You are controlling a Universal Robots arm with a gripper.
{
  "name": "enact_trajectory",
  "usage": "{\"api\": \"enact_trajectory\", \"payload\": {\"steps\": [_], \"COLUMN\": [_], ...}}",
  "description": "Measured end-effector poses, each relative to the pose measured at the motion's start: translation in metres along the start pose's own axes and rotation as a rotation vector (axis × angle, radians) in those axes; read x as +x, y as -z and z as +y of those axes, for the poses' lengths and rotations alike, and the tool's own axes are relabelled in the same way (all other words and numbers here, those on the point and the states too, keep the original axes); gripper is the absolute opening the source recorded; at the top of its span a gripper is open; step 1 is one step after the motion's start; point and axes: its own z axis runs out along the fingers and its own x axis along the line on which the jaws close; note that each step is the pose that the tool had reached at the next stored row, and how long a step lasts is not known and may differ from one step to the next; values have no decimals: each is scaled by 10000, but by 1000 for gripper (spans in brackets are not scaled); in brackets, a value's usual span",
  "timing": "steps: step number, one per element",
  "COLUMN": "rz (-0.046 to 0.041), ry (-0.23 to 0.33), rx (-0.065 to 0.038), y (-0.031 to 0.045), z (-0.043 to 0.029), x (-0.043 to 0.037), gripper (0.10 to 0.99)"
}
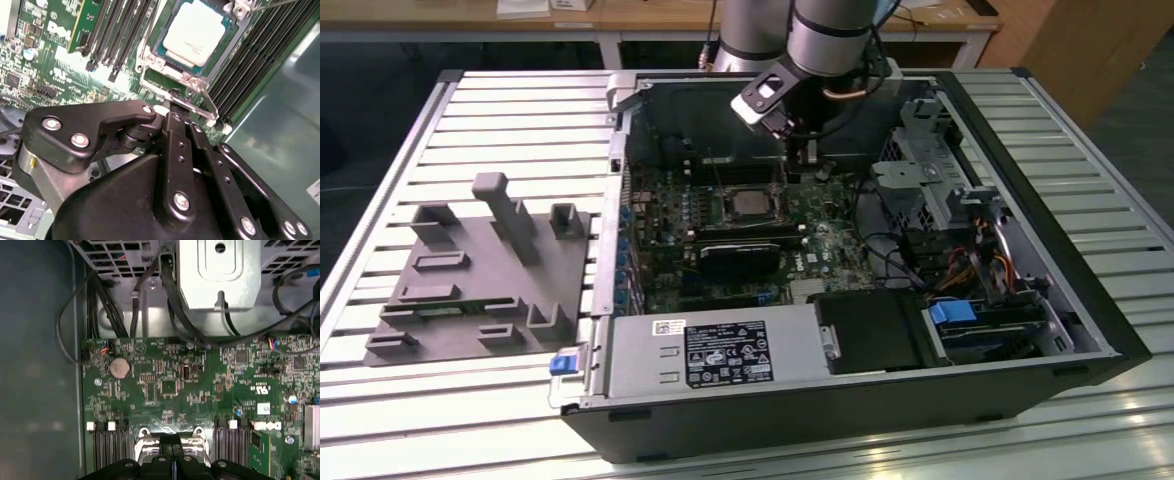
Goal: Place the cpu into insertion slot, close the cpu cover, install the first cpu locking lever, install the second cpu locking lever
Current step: 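Close the cpu cover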
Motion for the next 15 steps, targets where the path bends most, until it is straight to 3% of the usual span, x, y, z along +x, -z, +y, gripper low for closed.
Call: {"api": "enact_trajectory", "payload": {"steps": [15], "rz": [2], "ry": [1], "rx": [-24], "y": [-8], "z": [-118], "x": [-5], "gripper": [102]}}
